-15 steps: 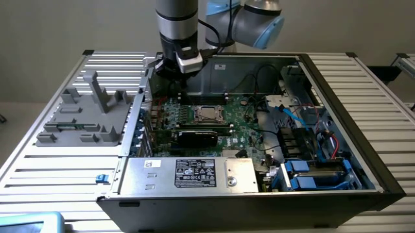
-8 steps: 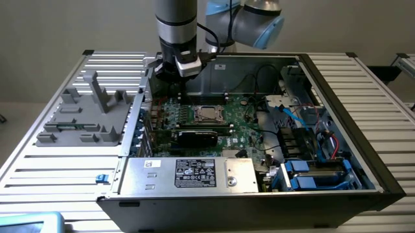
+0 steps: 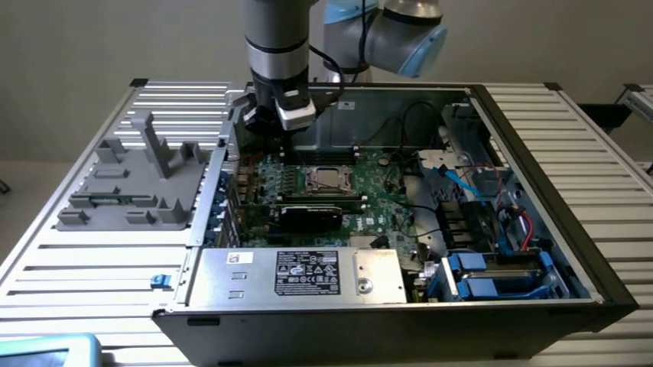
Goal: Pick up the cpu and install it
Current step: 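Install the first cpu locking lever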
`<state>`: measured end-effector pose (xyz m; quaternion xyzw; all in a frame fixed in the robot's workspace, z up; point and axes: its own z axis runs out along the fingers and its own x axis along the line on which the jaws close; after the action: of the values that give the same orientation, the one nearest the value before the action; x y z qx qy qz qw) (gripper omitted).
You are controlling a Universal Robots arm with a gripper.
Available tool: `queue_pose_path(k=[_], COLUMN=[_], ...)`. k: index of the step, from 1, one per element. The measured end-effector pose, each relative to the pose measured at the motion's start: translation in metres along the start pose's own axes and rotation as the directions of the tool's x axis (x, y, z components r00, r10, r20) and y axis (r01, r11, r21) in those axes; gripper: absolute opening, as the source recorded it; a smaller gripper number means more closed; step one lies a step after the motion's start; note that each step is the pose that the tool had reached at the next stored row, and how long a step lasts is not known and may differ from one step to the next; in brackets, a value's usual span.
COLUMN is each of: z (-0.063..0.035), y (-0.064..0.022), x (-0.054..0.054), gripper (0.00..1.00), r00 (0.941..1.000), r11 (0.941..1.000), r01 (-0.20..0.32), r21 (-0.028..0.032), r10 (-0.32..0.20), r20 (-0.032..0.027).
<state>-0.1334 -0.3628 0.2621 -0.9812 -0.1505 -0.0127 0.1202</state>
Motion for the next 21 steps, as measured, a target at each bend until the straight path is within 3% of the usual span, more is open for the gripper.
queue_pose_path(k=[6, 9, 14, 21], z=[0.0058, 0.0083, 0.0117, 0.0116], y=[0.0005, 0.0001, -0.0016, 0.0], x=[-0.001, -0.001, 0.0, 0.007], gripper=[0.11, 0.11, 0.11, 0.11], r00=[1.0, 0.9999, 0.9998, 0.9996], r11=[0.9998, 0.9994, 0.9984, 0.9984], r01=[-0.001, -0.002, -0.008, -0.009], r21=[0.0199, 0.0357, 0.0551, 0.0563], r10=[0.001, 0.003, 0.009, 0.011], r20=[-0.0068, -0.012, -0.0191, -0.0265])
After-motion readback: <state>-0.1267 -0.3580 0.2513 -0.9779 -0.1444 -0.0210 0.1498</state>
